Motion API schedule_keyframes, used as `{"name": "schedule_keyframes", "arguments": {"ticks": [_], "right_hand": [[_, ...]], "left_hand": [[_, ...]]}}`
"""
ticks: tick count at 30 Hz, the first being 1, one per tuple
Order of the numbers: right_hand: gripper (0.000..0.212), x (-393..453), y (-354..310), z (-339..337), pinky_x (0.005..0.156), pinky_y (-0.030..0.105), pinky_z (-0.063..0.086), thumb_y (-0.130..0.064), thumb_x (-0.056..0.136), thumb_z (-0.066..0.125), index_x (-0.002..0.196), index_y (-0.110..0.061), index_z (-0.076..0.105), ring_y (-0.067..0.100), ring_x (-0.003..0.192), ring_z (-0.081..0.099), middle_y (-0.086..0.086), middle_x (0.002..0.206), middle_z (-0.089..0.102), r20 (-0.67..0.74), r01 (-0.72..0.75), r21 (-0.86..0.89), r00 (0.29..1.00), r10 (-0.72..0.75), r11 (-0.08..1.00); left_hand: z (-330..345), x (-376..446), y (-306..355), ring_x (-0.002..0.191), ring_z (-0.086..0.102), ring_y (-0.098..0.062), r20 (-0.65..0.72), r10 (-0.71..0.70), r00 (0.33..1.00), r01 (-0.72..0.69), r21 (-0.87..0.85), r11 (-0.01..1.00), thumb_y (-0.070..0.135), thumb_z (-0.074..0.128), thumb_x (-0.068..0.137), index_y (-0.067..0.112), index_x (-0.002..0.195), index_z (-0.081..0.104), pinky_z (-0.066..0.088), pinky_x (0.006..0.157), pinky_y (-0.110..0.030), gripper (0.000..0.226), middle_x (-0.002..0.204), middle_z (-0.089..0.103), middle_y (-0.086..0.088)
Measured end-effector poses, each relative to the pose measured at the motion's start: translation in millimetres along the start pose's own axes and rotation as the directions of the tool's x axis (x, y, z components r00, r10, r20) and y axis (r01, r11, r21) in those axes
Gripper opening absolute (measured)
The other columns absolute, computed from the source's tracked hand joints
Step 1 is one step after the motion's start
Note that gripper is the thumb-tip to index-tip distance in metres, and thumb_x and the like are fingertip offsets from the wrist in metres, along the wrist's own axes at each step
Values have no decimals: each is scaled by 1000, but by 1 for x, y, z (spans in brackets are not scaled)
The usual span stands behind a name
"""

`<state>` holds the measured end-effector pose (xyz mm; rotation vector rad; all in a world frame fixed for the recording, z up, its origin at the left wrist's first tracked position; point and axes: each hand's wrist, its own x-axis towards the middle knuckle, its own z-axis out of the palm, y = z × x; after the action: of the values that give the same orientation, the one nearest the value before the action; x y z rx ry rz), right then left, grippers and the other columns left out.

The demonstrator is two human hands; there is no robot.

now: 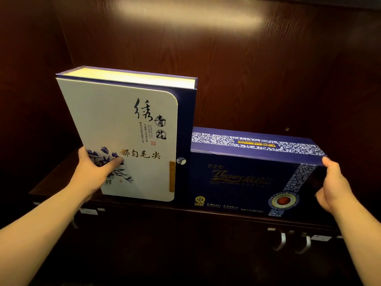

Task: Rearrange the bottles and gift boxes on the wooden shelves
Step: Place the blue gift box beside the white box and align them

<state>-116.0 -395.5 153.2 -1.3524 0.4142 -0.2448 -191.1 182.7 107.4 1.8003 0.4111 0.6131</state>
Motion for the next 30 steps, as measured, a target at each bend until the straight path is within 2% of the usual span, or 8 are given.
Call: {"name": "schedule_keyframes", "arguments": {"ticks": [4,8,11,18,20,24,26,30], "right_hand": [[43,-2,0,2,108,44,42,-45,97,49,134,-26,57,22,121,61,4,132,65,0,16,6,1000,-16,1000],[47,0,1,-1,113,47,37,-46,95,50,136,-25,56,22,126,57,5,138,61,3,23,2,1000,-23,1000],[48,0,0,0,112,47,38,-48,93,51,135,-26,56,23,124,59,5,135,63,10,16,-8,1000,-16,1000],[50,0,1,0,109,47,41,-49,91,52,135,-26,57,22,120,61,4,130,66,-4,22,-12,1000,-22,1000],[51,0,1,0,110,48,40,-50,90,53,135,-27,57,22,119,61,3,130,66,-2,16,-19,1000,-16,1000],[38,-2,1,0,112,47,37,-50,89,53,121,-32,61,22,124,58,1,129,65,-10,24,-18,1000,-24,1000],[43,-2,1,-1,114,47,35,-51,88,54,125,-31,60,21,126,57,2,135,62,3,20,-20,1000,-20,1000],[27,-4,0,-1,111,47,39,-48,92,54,113,-34,62,22,121,60,2,129,66,20,27,-5,999,-27,1000]], "left_hand": [[-1,2,-3,103,55,-14,7,-3,1000,3,5,1000,59,87,55,30,122,35,47,86,-38,89,114,53,11],[0,2,-2,100,54,-5,17,-14,1000,14,-23,1000,59,87,53,29,122,35,47,84,-35,92,114,52,13],[-1,3,-2,99,52,0,24,-13,1000,13,-22,1000,60,87,53,30,122,35,47,83,-34,92,114,52,15],[1,5,-3,100,56,-12,17,-11,1000,11,-17,1000,59,86,54,29,121,35,48,82,-37,90,113,52,11],[0,4,-3,99,56,-10,15,-11,1000,11,-18,1000,61,86,52,30,121,35,48,82,-37,91,112,53,12],[-2,4,-3,98,55,-5,17,-12,1000,13,-16,1000,69,86,45,32,120,35,48,83,-37,98,112,53,15],[-2,4,-3,99,55,-5,17,-10,1000,11,-7,1000,72,85,43,33,120,35,48,83,-37,100,113,53,15],[-2,5,-4,107,56,-17,24,-13,1000,12,9,1000,76,84,42,34,122,34,48,89,-42,104,118,54,8]]}}
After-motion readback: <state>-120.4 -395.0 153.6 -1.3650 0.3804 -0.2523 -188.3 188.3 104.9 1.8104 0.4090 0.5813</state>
